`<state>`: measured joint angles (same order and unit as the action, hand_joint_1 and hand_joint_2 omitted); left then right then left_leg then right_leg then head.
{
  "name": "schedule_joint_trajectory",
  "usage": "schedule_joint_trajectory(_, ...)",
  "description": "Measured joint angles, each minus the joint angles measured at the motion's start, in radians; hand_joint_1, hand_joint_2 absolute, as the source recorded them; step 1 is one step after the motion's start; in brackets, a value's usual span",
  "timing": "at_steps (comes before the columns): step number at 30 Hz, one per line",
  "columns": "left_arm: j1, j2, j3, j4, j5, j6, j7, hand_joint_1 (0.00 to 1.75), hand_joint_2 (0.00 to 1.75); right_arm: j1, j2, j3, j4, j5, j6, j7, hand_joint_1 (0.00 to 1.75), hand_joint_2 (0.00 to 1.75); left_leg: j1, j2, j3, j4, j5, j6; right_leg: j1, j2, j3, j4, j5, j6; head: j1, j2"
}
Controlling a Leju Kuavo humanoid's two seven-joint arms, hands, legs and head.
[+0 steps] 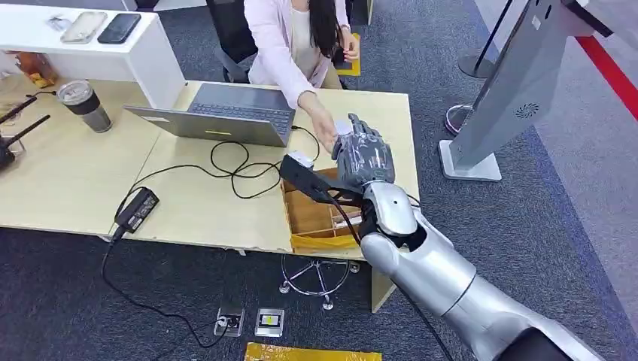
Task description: Pass the card to the sensor for recognition and then transmit it.
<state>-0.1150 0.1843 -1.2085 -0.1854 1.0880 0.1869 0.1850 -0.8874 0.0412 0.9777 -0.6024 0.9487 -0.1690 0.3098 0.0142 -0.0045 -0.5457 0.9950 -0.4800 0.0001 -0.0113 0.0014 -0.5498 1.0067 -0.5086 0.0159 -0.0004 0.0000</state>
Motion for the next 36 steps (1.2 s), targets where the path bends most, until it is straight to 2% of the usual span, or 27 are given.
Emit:
schedule_joint_trajectory(17,-0.002,0.000,-0.042,0.000,-0.042,-0.017,0.003,0.00,0.00,0.002,0.000,-0.002,0.008,-0.001,0.003,-0.010,1.75,1.75,0.000,0.000,0.000,0.000,0.000,0.000,0.000,0.000,0.000,0.000,0.000,0.000,0.000,0.000)
schedule_joint_trajectory(18,-0.002,0.000,-0.043,0.000,-0.042,-0.018,0.003,0.00,0.00,0.002,0.000,-0.002,0.010,0.001,0.005,-0.010,0.00,1.75,0.000,0.000,0.000,0.000,0.000,0.000,0.000,0.000,0.000,0.000,0.000,0.000,0.000,0.000)
schedule_joint_trajectory(19,-0.002,0.000,-0.045,0.000,-0.042,-0.020,0.003,0.00,0.00,0.002,0.000,-0.002,0.012,0.003,0.007,-0.010,0.00,1.75,0.000,0.000,0.000,0.000,0.000,0.000,0.000,0.000,0.000,0.000,0.000,0.000,0.000,0.000)
schedule_joint_trajectory(20,-0.002,0.000,-0.047,0.000,-0.042,-0.020,0.003,0.00,0.00,0.002,0.001,-0.002,0.013,0.005,0.010,-0.011,0.00,0.00,0.000,0.000,0.000,0.000,0.000,0.000,0.000,0.000,0.000,0.000,0.000,0.000,0.000,0.000)
schedule_joint_trajectory(23,-0.002,0.000,-0.048,0.000,-0.042,-0.018,0.005,0.00,0.00,0.003,0.002,-0.002,0.013,-0.005,0.003,-0.023,0.00,0.00,0.000,0.000,0.000,0.000,0.000,0.000,0.000,0.000,0.000,0.000,0.000,0.000,0.000,0.000)
schedule_joint_trajectory(27,-0.002,0.000,-0.048,0.000,-0.042,-0.018,0.007,0.00,0.00,0.004,0.005,-0.002,0.020,-0.007,0.043,-0.025,0.00,0.00,0.000,0.000,0.000,0.000,0.000,0.000,0.000,0.000,0.000,0.000,0.000,0.000,0.000,0.000)
schedule_joint_trajectory(36,-0.002,0.000,-0.048,0.000,-0.039,-0.018,0.014,0.00,0.00,0.003,-0.011,-0.013,0.021,-0.047,-0.063,-0.032,0.00,0.00,0.000,0.000,0.000,0.000,0.000,0.000,0.000,0.000,0.000,0.000,0.000,0.000,0.000,0.000)
